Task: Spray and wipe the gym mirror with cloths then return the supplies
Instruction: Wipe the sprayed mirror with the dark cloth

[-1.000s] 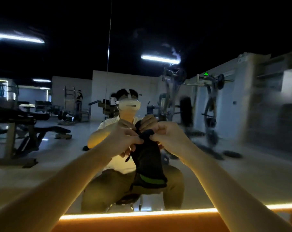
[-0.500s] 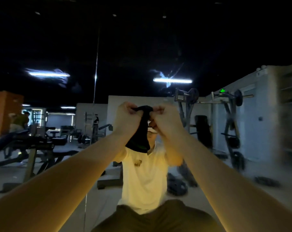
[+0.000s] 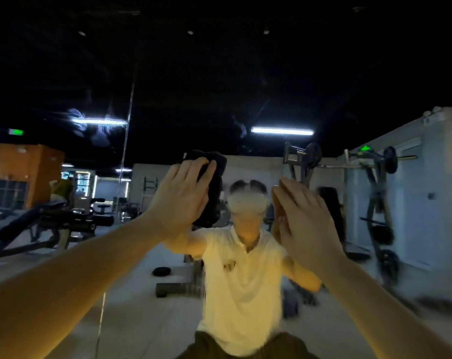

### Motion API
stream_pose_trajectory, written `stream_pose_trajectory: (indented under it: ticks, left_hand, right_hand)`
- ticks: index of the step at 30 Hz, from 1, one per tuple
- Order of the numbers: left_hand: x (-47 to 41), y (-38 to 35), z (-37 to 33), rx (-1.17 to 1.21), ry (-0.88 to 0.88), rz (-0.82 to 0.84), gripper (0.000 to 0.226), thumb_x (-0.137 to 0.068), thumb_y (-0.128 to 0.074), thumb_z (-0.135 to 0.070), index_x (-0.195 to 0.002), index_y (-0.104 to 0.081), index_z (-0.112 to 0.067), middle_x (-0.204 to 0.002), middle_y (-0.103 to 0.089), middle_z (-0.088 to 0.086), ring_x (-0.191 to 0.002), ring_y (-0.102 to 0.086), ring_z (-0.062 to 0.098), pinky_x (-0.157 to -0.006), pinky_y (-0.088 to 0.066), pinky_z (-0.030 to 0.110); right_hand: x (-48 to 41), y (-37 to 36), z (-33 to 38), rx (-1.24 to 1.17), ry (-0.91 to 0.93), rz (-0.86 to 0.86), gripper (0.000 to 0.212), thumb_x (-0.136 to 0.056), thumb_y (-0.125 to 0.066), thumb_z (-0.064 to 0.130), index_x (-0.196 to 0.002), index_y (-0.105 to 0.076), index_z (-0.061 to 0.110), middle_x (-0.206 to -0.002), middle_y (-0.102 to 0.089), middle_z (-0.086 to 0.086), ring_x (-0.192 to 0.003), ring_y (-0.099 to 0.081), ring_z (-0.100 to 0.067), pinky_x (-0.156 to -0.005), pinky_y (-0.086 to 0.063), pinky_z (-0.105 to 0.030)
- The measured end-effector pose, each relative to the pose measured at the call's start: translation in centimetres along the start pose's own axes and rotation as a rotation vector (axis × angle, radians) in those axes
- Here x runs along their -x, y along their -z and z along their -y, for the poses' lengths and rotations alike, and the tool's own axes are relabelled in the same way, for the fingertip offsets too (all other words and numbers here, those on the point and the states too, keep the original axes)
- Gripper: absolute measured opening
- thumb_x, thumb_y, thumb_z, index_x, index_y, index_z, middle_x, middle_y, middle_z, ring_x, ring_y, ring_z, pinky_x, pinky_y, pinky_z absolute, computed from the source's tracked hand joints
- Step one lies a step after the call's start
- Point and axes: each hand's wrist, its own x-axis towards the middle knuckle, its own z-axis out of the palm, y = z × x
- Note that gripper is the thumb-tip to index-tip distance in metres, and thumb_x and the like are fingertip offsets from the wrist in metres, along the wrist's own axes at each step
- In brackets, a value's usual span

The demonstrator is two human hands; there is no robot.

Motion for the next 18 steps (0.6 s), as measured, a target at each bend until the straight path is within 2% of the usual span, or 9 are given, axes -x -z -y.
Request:
stream_pose_trajectory:
  ticks: [3, 5, 8, 12, 15, 18]
  left_hand:
    - [-0.8, -0.3, -1.3, 0.06, 0.047, 0.031, 0.068, -0.094, -0.036, -0.028, -0.153, -0.036, 0.006, -0.158, -0.034, 0.025, -0.144, -0.034, 0.04, -0.122, -0.028, 0.055]
    - [-1.4, -1.0, -3.0, 0.161, 0.129, 0.008, 0.069, -0.102, -0.03, -0.032, -0.159, -0.023, 0.005, -0.169, -0.019, 0.024, -0.157, -0.016, 0.038, -0.128, -0.019, 0.057]
    - [-2.4, -2.0, -4.9, 0.147, 0.248, 0.002, 0.076, -0.11, -0.023, -0.054, -0.166, -0.006, -0.007, -0.174, 0.001, 0.017, -0.161, 0.006, 0.033, -0.131, -0.004, 0.053]
    - [-4.5, -2.3, -8.6, 0.172, 0.257, -0.006, 0.077, -0.11, -0.013, -0.058, -0.166, 0.002, -0.008, -0.174, 0.007, 0.014, -0.161, 0.012, 0.026, -0.131, 0.001, 0.048]
    - [-6.3, -2.4, -12.9, 0.215, 0.197, -0.023, 0.074, -0.111, -0.022, -0.05, -0.166, 0.001, -0.006, -0.174, 0.006, 0.012, -0.161, 0.012, 0.023, -0.131, 0.003, 0.044]
    - [-8.1, -2.1, -17.8, 0.222, 0.069, -0.014, 0.07, -0.111, -0.03, -0.044, -0.166, -0.005, -0.009, -0.175, 0.002, 0.011, -0.161, 0.009, 0.023, -0.131, 0.004, 0.043]
  right_hand:
    - [0.7, -0.6, -1.4, 0.019, 0.043, -0.07, 0.056, -0.093, -0.059, 0.02, -0.147, -0.05, 0.009, -0.156, -0.043, -0.012, -0.144, -0.038, -0.028, -0.123, -0.029, -0.052]
    - [1.5, -0.7, -2.8, 0.04, -0.003, -0.11, 0.055, -0.094, -0.052, 0.021, -0.147, -0.049, 0.007, -0.157, -0.042, -0.014, -0.146, -0.038, -0.03, -0.123, -0.026, -0.054]
    - [2.6, -1.0, -5.0, 0.052, -0.071, -0.13, 0.059, -0.096, -0.038, 0.027, -0.149, -0.047, 0.002, -0.158, -0.041, -0.018, -0.148, -0.037, -0.033, -0.121, -0.028, -0.059]
    - [2.7, -1.1, -6.2, -0.011, -0.046, -0.149, 0.057, -0.098, -0.033, 0.024, -0.148, -0.049, 0.001, -0.158, -0.044, -0.017, -0.148, -0.039, -0.031, -0.12, -0.03, -0.057]
    - [2.6, -0.6, -7.0, -0.212, -0.049, -0.229, 0.058, -0.097, -0.029, 0.022, -0.146, -0.052, 0.0, -0.153, -0.051, -0.017, -0.142, -0.046, -0.031, -0.119, -0.033, -0.053]
    - [3.3, 0.4, -8.0, -0.402, -0.123, -0.231, 0.062, -0.097, -0.026, 0.024, -0.15, -0.047, 0.001, -0.159, -0.043, -0.014, -0.147, -0.039, -0.027, -0.121, -0.031, -0.046]
